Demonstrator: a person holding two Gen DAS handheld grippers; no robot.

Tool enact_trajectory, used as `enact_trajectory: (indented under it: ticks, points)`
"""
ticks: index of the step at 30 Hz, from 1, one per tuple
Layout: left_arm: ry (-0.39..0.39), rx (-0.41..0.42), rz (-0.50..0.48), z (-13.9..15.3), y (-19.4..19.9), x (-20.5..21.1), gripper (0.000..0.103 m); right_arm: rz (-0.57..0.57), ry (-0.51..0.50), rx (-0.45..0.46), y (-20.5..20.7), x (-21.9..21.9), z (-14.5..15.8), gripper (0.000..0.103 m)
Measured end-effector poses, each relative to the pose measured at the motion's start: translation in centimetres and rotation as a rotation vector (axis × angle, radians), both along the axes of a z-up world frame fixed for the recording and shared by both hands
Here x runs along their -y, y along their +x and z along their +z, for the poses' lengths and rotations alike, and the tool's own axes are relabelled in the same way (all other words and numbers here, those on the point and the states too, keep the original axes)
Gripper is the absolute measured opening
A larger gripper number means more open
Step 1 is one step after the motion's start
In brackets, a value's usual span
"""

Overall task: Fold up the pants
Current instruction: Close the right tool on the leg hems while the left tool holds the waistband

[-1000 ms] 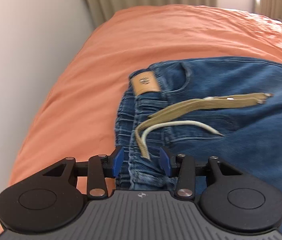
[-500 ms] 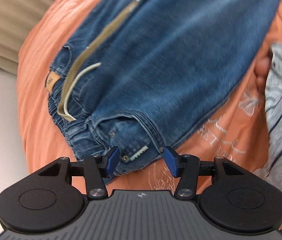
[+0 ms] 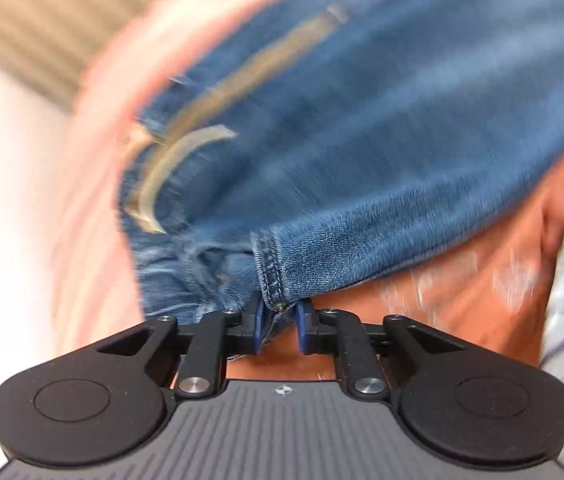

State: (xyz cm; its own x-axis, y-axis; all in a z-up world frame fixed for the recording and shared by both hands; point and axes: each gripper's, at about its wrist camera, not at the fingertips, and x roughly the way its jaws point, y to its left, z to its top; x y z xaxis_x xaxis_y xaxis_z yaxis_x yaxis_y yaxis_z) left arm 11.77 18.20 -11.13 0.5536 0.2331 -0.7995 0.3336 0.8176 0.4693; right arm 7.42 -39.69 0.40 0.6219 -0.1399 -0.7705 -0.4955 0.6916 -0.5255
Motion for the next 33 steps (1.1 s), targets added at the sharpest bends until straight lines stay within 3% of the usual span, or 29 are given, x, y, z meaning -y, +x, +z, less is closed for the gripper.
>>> enact_trajectory:
  ticks: [4, 8, 13, 15, 17, 19, 24, 28, 33]
  points:
    - [-0.110, 0.144, 0.143, 3.6, 0.0, -0.1, 0.014, 0.084, -0.076, -0.027, 1.3, -0.1, -5.7, 0.033]
    - [-0.146, 0.169, 0.231, 5.0, 0.5, -0.2, 0.014, 0.224, -0.198, -0.074, 1.8, 0.1, -10.5, 0.033]
    - [-0.142, 0.172, 0.273, 5.2, 0.6, 0.0, 0.014, 0.343, -0.270, -0.064, 1.8, 0.0, -13.7, 0.030]
    - [-0.151, 0.178, 0.294, 5.1, 1.0, -0.3, 0.014, 0.380, -0.303, -0.032, 1.8, -0.2, -14.5, 0.023]
    - [-0.160, 0.184, 0.312, 5.1, 1.2, -0.3, 0.014, 0.389, -0.333, -0.011, 1.8, -0.5, -15.0, 0.007]
    - [-0.170, 0.190, 0.323, 5.0, 1.3, -0.5, 0.014, 0.350, -0.313, 0.006, 1.9, -0.5, -14.7, 0.000]
    - [-0.194, 0.252, 0.341, 5.8, 0.8, -0.9, 0.014, 0.235, -0.222, 0.144, 2.0, -0.2, -10.1, 0.000]
    - [-0.216, 0.337, 0.344, 8.5, 0.5, -1.3, 0.014, 0.157, -0.163, 0.264, 2.6, -0.3, -4.2, 0.000]
    - [-0.233, 0.414, 0.340, 12.8, 2.7, -1.7, 0.013, 0.053, -0.090, 0.326, 6.3, -0.3, 1.8, 0.000]
